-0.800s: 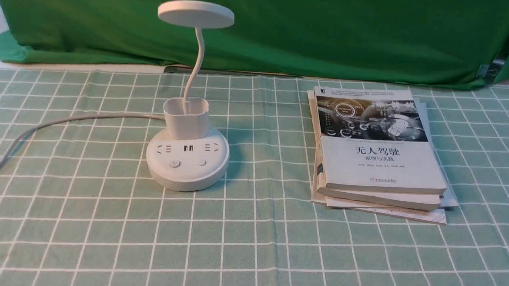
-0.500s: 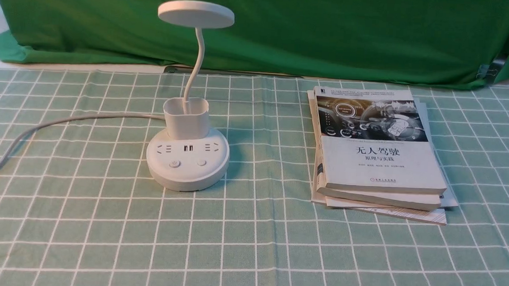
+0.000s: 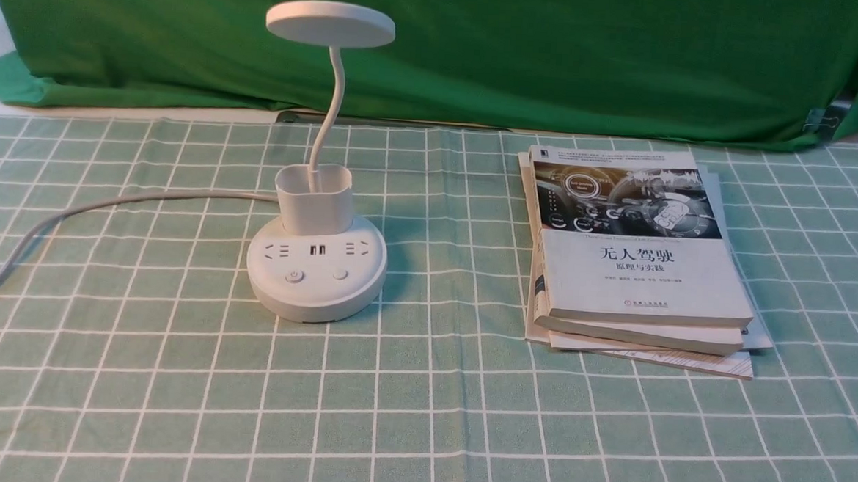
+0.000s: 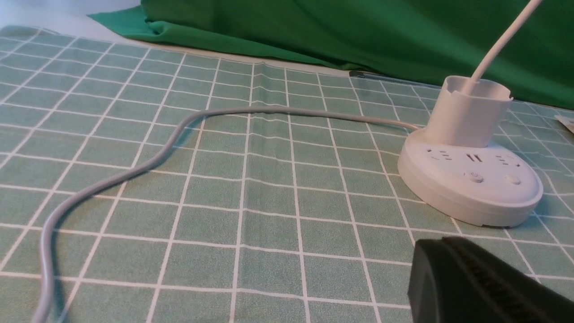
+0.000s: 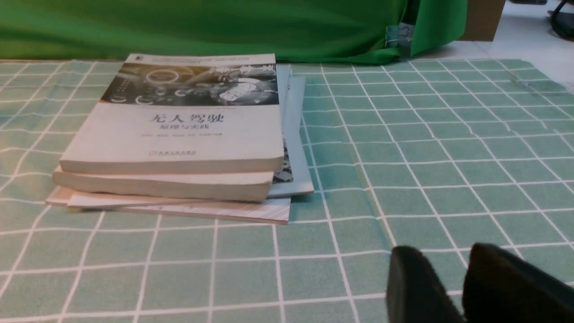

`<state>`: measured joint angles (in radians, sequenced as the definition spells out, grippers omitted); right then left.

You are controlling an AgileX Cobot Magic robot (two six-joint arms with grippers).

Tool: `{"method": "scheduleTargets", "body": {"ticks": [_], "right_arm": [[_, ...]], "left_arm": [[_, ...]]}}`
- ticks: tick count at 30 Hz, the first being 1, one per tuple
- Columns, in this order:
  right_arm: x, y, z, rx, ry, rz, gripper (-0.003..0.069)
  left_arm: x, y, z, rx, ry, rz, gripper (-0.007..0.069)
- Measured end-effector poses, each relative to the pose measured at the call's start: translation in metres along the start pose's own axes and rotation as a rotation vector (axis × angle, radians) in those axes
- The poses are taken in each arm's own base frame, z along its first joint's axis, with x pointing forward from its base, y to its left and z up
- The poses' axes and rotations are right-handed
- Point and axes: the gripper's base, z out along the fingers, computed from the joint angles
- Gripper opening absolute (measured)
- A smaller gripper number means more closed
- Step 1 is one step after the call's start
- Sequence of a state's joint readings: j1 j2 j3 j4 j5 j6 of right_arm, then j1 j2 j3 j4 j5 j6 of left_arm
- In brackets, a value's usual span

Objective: Turn on the table lamp.
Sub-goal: 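Press the power button on the lamp base to turn the lamp on with the left gripper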

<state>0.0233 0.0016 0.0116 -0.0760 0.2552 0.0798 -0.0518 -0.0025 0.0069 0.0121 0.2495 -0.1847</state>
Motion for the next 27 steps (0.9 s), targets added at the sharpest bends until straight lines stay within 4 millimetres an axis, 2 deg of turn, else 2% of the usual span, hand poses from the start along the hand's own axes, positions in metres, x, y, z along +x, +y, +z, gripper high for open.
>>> {"method": "scheduleTargets", "body": {"ticks": [14, 21, 24, 27], "right_arm": [[0.0, 0.0, 0.0, 0.0, 0.001, 0.0, 0.0239], [0.0, 0.0, 0.0, 0.0, 0.001, 0.0, 0.0239], [0.0, 0.0, 0.0, 0.0, 0.001, 0.0, 0.0239], [0.0, 0.0, 0.0, 0.0, 0.001, 0.0, 0.0239]], "left_arm": [[0.0, 0.0, 0.0, 0.0, 0.0, 0.004, 0.0001], [-0.001, 0.001, 0.0, -0.015, -0.004, 0.178, 0.0001], [-0.008, -0.001, 0.0, -0.002, -0.086, 0.198, 0.0001], [-0.026, -0.005, -0.004, 0.028, -0.29, 0.192, 0.0001]]}}
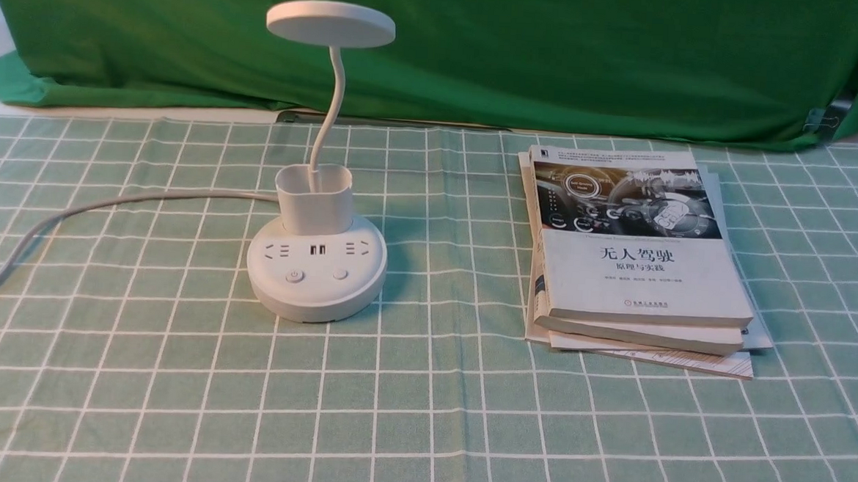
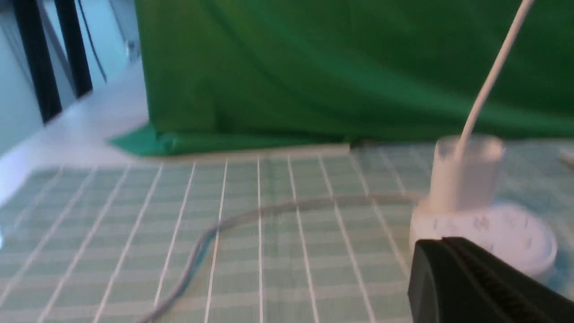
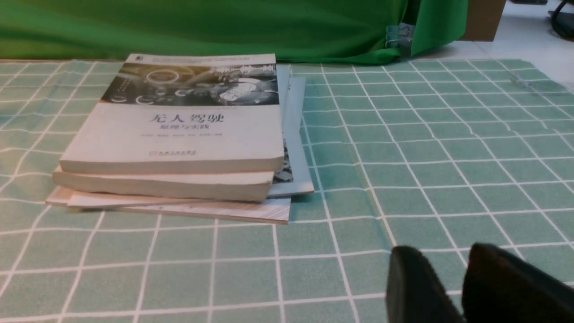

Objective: Turn on the table lamp.
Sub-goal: 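Press the power button on the lamp base to turn the lamp on with the left gripper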

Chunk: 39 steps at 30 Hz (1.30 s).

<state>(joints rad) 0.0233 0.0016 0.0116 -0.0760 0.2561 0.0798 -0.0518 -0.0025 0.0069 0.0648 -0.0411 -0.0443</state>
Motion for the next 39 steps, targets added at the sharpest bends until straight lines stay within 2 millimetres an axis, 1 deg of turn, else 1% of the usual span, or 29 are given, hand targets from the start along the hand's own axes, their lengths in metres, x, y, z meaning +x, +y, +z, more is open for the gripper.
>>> {"method": "scheduleTargets", "body": {"ticks": [5, 9, 13, 15, 16, 17, 18, 19, 21, 22, 23, 24, 25, 26, 27, 28, 29, 30, 31, 32, 34, 35, 37, 38, 39], "right_arm": [[0.0, 0.0, 0.0, 0.0, 0.0, 0.0, 0.0239], [0.0, 0.0, 0.0, 0.0, 0.0, 0.0, 0.024], [0.0, 0.0, 0.0, 0.0, 0.0, 0.0, 0.024], [0.0, 0.0, 0.0, 0.0, 0.0, 0.0, 0.024], [0.0, 0.0, 0.0, 0.0, 0.0, 0.0, 0.024], [0.0, 0.0, 0.0, 0.0, -0.001, 0.0, 0.024], [0.0, 0.0, 0.0, 0.0, -0.001, 0.0, 0.024], [0.0, 0.0, 0.0, 0.0, -0.001, 0.0, 0.024], [0.0, 0.0, 0.0, 0.0, 0.0, 0.0, 0.024], [0.0, 0.0, 0.0, 0.0, 0.0, 0.0, 0.024], [0.0, 0.0, 0.0, 0.0, 0.0, 0.0, 0.024], [0.0, 0.0, 0.0, 0.0, 0.0, 0.0, 0.024], [0.0, 0.0, 0.0, 0.0, 0.0, 0.0, 0.024], [0.0, 0.0, 0.0, 0.0, 0.0, 0.0, 0.024], [0.0, 0.0, 0.0, 0.0, 0.0, 0.0, 0.024], [0.0, 0.0, 0.0, 0.0, 0.0, 0.0, 0.024], [0.0, 0.0, 0.0, 0.0, 0.0, 0.0, 0.024], [0.0, 0.0, 0.0, 0.0, 0.0, 0.0, 0.024], [0.0, 0.0, 0.0, 0.0, 0.0, 0.0, 0.024], [0.0, 0.0, 0.0, 0.0, 0.0, 0.0, 0.024], [0.0, 0.0, 0.0, 0.0, 0.0, 0.0, 0.024], [0.0, 0.0, 0.0, 0.0, 0.0, 0.0, 0.024], [0.0, 0.0, 0.0, 0.0, 0.0, 0.0, 0.024], [0.0, 0.0, 0.0, 0.0, 0.0, 0.0, 0.024], [0.0, 0.0, 0.0, 0.0, 0.0, 0.0, 0.024]], "left_arm": [[-0.035, -0.002, -0.007, 0.017, -0.399, 0.002, 0.0001], [-0.059, -0.003, -0.021, 0.026, -0.699, 0.012, 0.0001], [-0.073, -0.003, -0.036, 0.053, -0.925, -0.025, 0.0001], [-0.08, -0.003, -0.041, 0.085, -0.984, -0.079, 0.0001], [-0.084, -0.003, -0.042, 0.1, -0.992, -0.103, 0.0001], [-0.1, -0.004, -0.044, 0.136, -0.99, -0.151, 0.0001], [-0.113, -0.004, -0.046, 0.157, -0.976, -0.174, 0.0001], [-0.13, -0.005, -0.048, 0.167, -0.938, -0.174, 0.0001], [-0.167, -0.005, -0.051, 0.138, -0.792, -0.121, 0.0001], [-0.181, -0.003, -0.045, 0.093, -0.673, -0.088, 0.0001], [-0.188, 0.0, -0.042, 0.056, -0.593, -0.065, 0.0001], [-0.191, 0.002, -0.035, 0.026, -0.514, -0.049, 0.0001], [-0.191, 0.005, -0.024, -0.021, -0.39, -0.025, 0.0001], [-0.187, 0.009, -0.013, -0.061, -0.27, -0.016, 0.0001], [-0.184, 0.011, -0.005, -0.077, -0.207, -0.011, 0.0001], [-0.165, 0.015, 0.02, -0.124, 0.014, -0.028, 0.0001], [-0.15, 0.016, 0.034, -0.139, 0.138, -0.064, 0.0001], [-0.147, 0.016, 0.037, -0.141, 0.161, -0.073, 0.0001], [-0.121, 0.014, 0.058, -0.145, 0.343, -0.167, 0.0001], [-0.106, 0.01, 0.07, -0.136, 0.437, -0.235, 0.0001], [-0.079, 0.001, 0.093, -0.091, 0.622, -0.345, 0.0001], [-0.071, -0.002, 0.099, -0.062, 0.673, -0.349, 0.0001], [-0.05, -0.015, 0.118, 0.035, 0.818, -0.437, 0.0001], [-0.04, -0.022, 0.126, 0.114, 0.88, -0.437, 0.0001], [-0.032, -0.029, 0.134, 0.17, 0.929, -0.488, 0.0001]]}}
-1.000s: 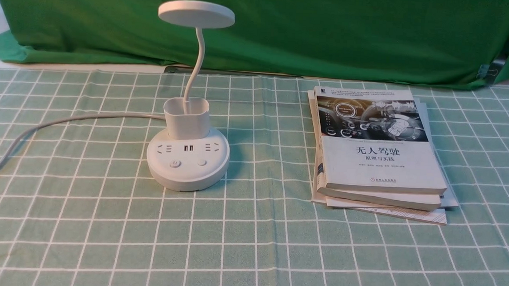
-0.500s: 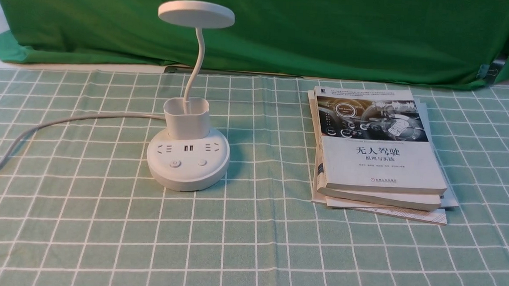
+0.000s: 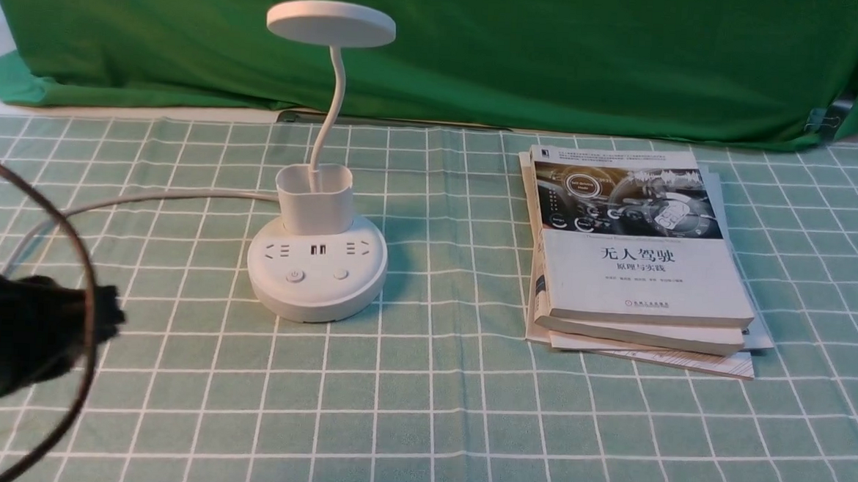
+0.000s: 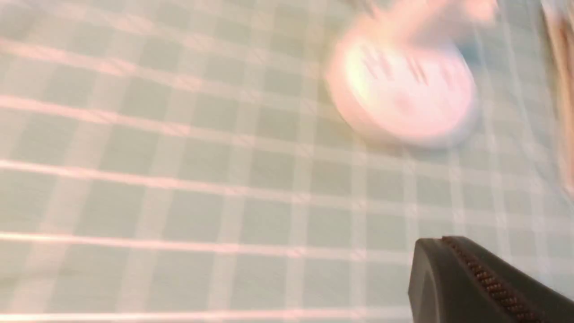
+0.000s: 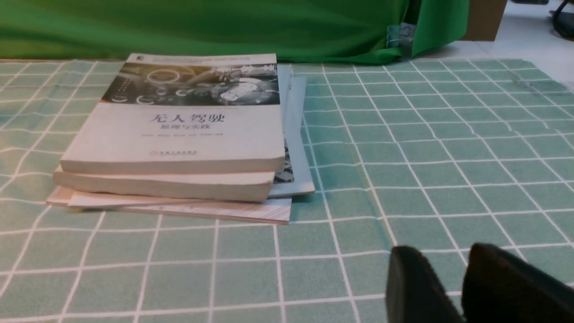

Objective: Turn on the table lamp.
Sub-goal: 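Press the power button on the lamp base to turn the lamp on with the left gripper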

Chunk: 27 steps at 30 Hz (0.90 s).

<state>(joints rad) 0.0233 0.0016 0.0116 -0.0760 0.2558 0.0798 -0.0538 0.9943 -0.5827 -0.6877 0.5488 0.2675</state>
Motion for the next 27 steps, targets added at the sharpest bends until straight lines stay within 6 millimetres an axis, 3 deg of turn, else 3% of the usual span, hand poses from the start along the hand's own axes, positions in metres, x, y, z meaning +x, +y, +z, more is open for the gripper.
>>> {"method": "scheduleTargets", "body": {"ticks": [5, 13, 22, 27], "right_arm": [[0.0, 0.0, 0.0, 0.0, 0.0, 0.0, 0.0239], [0.0, 0.0, 0.0, 0.0, 0.0, 0.0, 0.0239], [0.0, 0.0, 0.0, 0.0, 0.0, 0.0, 0.0238], [0.0, 0.0, 0.0, 0.0, 0.0, 0.0, 0.0238]], "left_arm": [[-0.012, -0.022, 0.048, 0.167, 0.178, 0.066, 0.0001], [-0.043, -0.061, 0.12, -0.024, 0.255, 0.316, 0.0001], [-0.075, -0.071, 0.202, -0.116, 0.277, 0.405, 0.0001], [-0.073, -0.068, 0.225, -0.127, 0.318, 0.403, 0.0001]]}}
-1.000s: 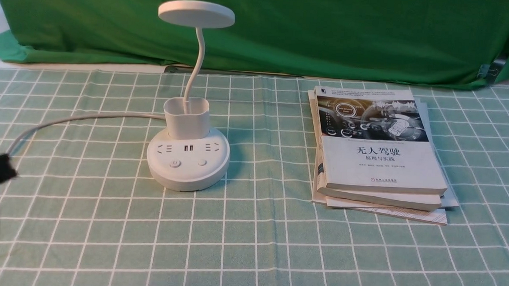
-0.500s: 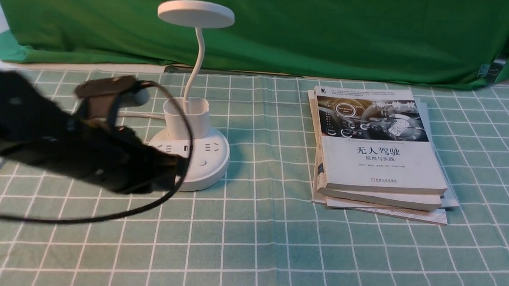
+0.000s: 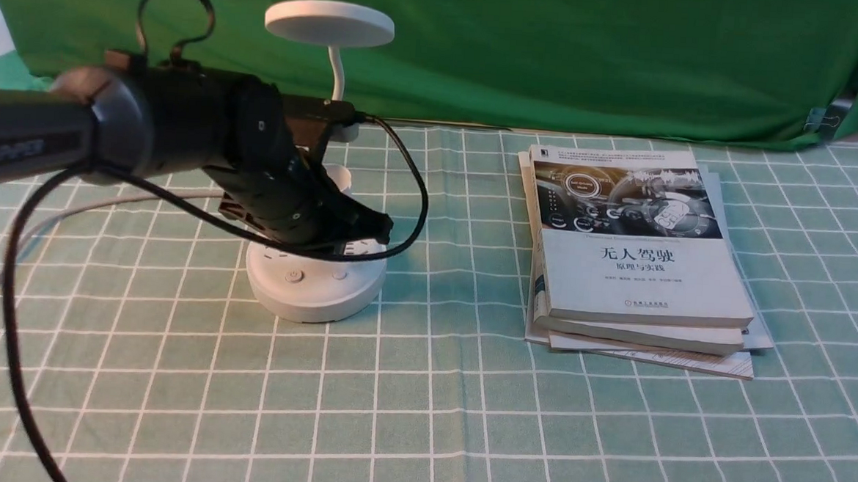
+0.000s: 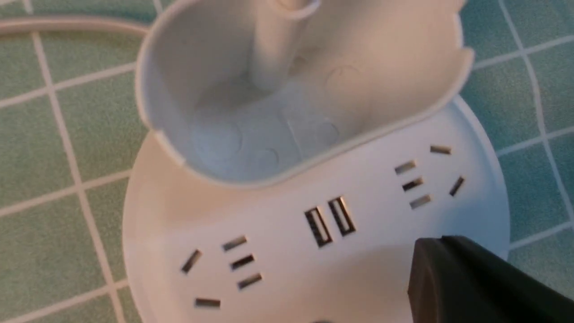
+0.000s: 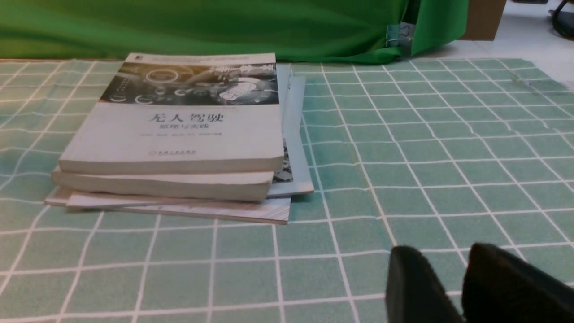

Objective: Turn on the table lamp.
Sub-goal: 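Press the power button on the lamp base to turn the lamp on with the left gripper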

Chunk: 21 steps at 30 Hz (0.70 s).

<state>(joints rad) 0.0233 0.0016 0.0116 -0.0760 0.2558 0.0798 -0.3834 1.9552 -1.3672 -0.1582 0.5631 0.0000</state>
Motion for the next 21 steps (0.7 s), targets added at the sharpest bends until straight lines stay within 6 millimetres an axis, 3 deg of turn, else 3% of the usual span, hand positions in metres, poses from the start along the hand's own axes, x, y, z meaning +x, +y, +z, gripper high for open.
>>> {"method": "scheduleTargets", "body": {"ticks": [21], "right_arm": [[0.0, 0.0, 0.0, 0.0, 0.0, 0.0, 0.0238]], "left_arm": [[-0.001, 0.0, 0.015, 0.016, 0.016, -0.032, 0.0001]]}}
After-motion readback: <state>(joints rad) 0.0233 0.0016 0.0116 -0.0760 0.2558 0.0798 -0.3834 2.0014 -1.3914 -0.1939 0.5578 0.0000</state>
